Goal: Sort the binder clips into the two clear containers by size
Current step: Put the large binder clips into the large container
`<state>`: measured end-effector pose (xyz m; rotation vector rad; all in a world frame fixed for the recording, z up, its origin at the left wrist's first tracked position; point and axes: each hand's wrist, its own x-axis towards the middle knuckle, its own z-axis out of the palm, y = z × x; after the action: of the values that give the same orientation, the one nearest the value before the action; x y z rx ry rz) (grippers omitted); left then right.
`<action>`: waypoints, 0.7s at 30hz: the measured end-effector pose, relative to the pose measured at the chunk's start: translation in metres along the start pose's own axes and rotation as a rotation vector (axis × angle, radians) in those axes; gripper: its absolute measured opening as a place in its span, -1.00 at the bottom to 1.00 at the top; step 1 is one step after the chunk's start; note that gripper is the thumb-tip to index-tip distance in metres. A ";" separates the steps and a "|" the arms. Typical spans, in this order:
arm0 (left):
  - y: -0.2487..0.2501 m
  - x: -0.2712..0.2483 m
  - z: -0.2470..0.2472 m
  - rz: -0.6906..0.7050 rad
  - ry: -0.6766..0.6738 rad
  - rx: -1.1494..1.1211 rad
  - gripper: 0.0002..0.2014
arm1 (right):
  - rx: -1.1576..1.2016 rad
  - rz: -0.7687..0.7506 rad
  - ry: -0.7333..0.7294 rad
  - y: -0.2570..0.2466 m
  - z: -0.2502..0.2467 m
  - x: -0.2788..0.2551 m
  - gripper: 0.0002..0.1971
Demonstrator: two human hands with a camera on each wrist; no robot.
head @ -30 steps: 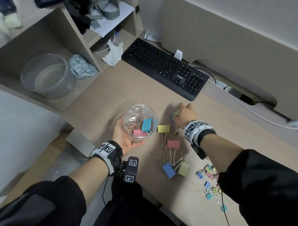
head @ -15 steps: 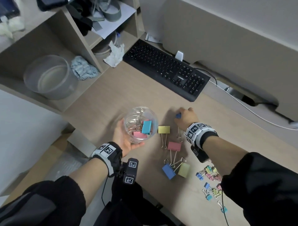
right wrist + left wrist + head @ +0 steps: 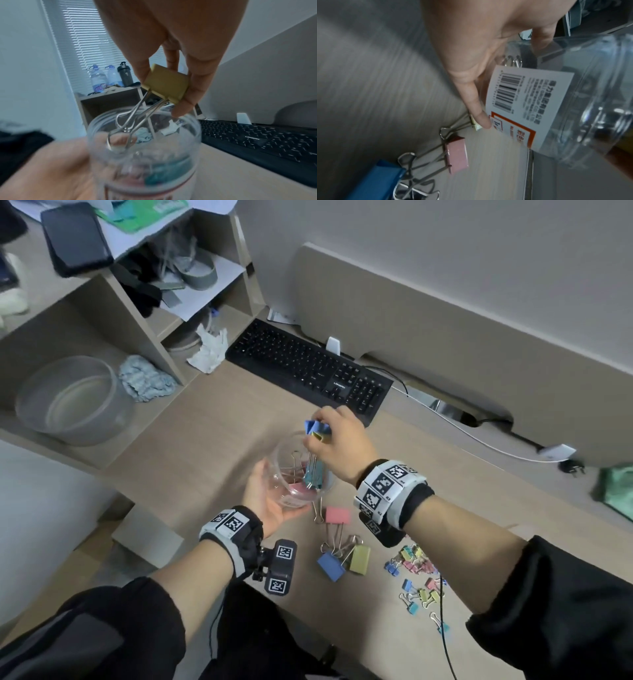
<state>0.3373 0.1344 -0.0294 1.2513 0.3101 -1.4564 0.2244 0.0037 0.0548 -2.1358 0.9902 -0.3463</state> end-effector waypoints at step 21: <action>0.013 -0.014 0.004 0.065 -0.089 0.085 -0.32 | 0.038 -0.037 -0.203 -0.025 0.017 -0.010 -0.56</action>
<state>0.3435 0.1347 -0.0105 1.2494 0.1474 -1.4770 0.2398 0.0308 0.0619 -2.1097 0.8227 -0.1606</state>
